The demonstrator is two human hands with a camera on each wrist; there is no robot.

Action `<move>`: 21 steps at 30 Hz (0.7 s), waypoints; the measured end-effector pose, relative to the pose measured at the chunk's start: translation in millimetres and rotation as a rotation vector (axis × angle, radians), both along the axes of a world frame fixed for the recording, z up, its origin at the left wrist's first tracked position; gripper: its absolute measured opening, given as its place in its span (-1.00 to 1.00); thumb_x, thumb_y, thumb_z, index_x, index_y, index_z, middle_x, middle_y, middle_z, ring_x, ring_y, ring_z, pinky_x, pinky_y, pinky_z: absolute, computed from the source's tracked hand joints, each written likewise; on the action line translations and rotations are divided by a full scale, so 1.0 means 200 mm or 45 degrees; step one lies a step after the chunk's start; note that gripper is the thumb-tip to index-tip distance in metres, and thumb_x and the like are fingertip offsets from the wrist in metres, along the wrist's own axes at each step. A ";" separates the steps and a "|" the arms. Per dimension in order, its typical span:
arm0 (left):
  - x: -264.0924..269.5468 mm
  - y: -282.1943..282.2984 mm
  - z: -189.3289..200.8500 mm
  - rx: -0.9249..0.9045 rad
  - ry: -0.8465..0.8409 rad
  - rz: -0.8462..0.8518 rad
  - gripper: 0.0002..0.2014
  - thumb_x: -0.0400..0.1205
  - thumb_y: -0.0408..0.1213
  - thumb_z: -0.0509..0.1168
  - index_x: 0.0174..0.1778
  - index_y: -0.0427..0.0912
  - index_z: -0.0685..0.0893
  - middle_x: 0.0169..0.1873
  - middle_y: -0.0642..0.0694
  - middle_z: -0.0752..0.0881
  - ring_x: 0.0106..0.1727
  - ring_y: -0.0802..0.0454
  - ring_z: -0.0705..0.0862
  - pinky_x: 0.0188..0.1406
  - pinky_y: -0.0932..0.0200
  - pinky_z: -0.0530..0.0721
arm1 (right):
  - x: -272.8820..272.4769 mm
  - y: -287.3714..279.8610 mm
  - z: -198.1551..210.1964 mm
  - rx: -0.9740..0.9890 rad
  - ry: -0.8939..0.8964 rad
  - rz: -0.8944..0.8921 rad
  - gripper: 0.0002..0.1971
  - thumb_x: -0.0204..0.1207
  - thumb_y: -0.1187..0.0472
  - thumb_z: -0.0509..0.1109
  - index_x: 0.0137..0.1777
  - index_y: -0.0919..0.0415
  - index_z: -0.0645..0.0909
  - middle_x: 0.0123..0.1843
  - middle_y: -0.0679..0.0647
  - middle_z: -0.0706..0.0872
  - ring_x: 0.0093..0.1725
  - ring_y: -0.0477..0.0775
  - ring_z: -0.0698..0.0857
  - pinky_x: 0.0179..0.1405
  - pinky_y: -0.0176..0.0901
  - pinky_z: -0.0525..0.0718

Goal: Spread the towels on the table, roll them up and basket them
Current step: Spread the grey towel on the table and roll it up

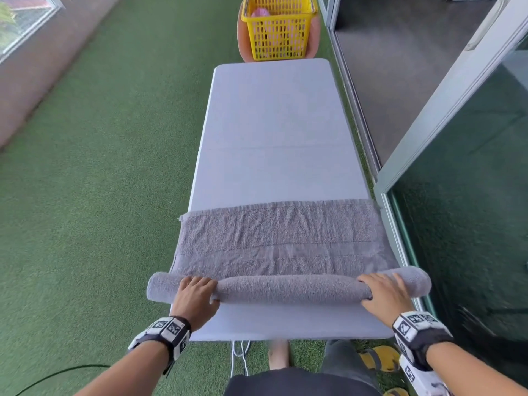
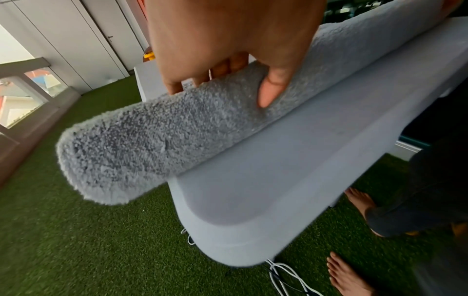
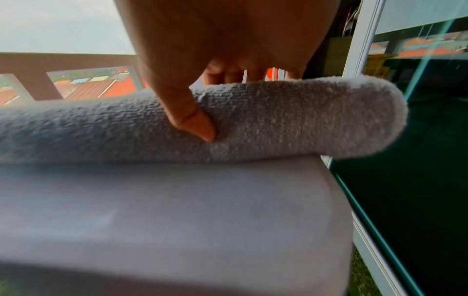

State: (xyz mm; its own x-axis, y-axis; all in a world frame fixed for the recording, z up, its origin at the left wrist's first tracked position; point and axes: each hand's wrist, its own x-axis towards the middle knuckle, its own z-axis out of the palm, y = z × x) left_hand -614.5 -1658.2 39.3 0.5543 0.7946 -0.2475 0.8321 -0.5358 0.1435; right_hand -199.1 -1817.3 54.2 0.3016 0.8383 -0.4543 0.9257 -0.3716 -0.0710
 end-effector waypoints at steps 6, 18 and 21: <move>0.03 0.10 0.02 -0.036 0.012 0.166 -0.38 0.66 -0.09 -0.35 0.68 -0.17 -0.03 0.62 -0.06 -0.03 0.67 -0.11 -0.03 0.61 -0.13 -0.21 | 0.10 0.16 0.06 0.134 -0.010 -0.052 -0.48 0.70 -0.13 0.03 0.64 -0.13 0.17 0.67 -0.20 0.20 0.64 -0.10 0.19 0.64 0.22 -0.13; 0.02 0.10 0.05 0.013 -0.006 0.088 -0.29 0.57 0.08 -0.32 0.44 -0.14 0.51 0.50 -0.09 0.45 0.53 -0.07 0.36 0.62 -0.13 0.11 | 0.07 0.06 0.05 0.029 0.018 0.037 -0.50 0.64 -0.09 0.03 0.60 -0.17 0.22 0.63 -0.20 0.29 0.58 -0.12 0.28 0.64 0.22 -0.07; 0.04 0.11 0.04 -0.116 0.027 0.068 -0.23 0.60 0.25 -0.37 0.66 -0.12 0.05 0.60 0.02 0.04 0.67 0.00 0.00 0.63 -0.09 -0.20 | 0.08 0.05 0.02 0.131 0.055 -0.028 -0.44 0.68 -0.24 -0.09 0.66 -0.18 0.01 0.66 -0.28 0.06 0.66 -0.13 0.09 0.61 0.18 -0.22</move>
